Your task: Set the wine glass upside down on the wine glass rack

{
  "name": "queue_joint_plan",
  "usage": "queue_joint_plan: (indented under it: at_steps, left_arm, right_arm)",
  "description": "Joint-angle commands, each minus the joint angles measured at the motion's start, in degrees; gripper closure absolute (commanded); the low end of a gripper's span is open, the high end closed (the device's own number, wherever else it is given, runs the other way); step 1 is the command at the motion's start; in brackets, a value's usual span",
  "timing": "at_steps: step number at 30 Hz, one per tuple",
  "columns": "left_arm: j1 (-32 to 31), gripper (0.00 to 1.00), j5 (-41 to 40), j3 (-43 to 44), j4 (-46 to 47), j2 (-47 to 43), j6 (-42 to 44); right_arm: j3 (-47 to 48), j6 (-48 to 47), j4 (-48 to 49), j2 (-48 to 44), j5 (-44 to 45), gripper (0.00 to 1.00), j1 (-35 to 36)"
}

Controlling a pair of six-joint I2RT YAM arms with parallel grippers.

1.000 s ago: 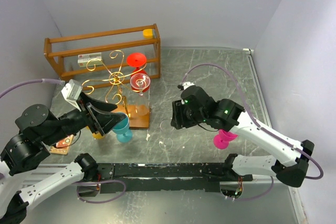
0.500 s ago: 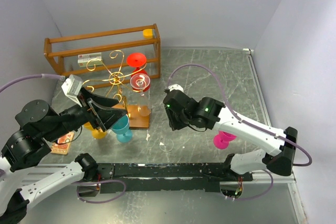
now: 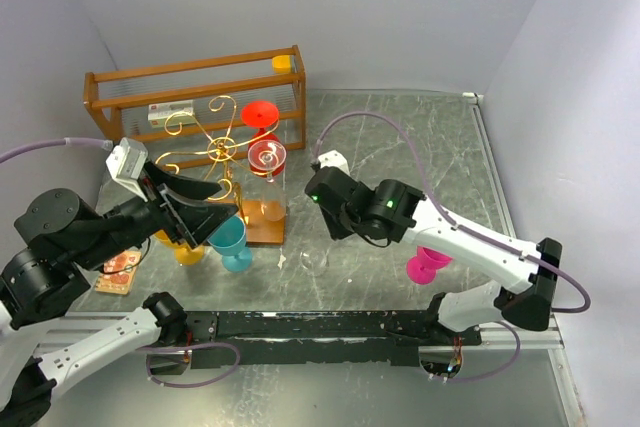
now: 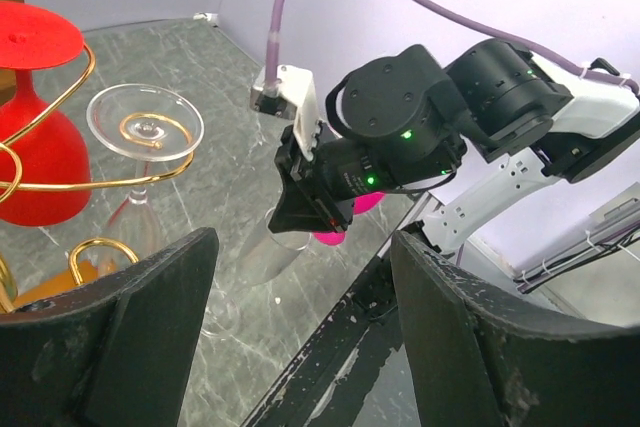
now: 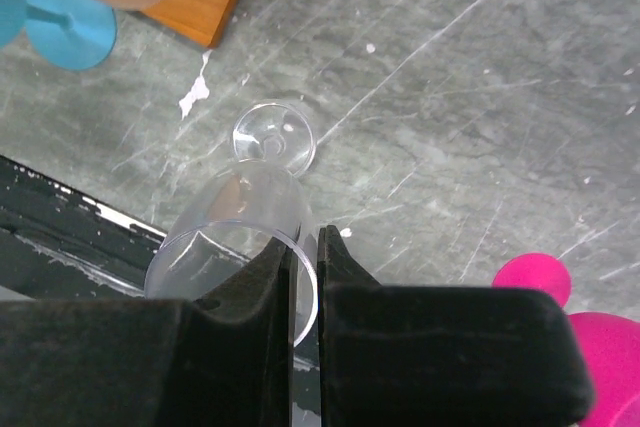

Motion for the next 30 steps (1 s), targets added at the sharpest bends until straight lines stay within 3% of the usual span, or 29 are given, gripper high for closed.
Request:
queue_joint_plan:
  at_steps: [1,9,18,24,30]
  left_arm:
    - [-0.2,0.19,-2.3,1.8,1.8,1.3,-2.2]
    - [-0.3,0.21,6.8,6.9,10.0,7.1,-6.4]
    - [-0.3,0.22,11.5,9.7,19.0,15.9,-10.5]
    - [-0.2,0.13,10.3,6.7,27.2,17.7,-13.9]
    - [-0.3,0.13,8.2,4.2,34.5,18.8,-17.0]
  right_arm:
    - [3.2,-0.9,-0.9,-3.1,6.4,1.00,0.3]
    - [4.9,0.9,0.7,-9.6,18.1,1.00,0.2]
    - [5.2,-0.5,11.9,-17.9,23.9,1.00,0.3]
    - [2.7,-4.1,21.3,-22.9,21.5,1.00,0.3]
    - [-2.6,-7.2,35.0,-29.7,18.3,1.00,0.3]
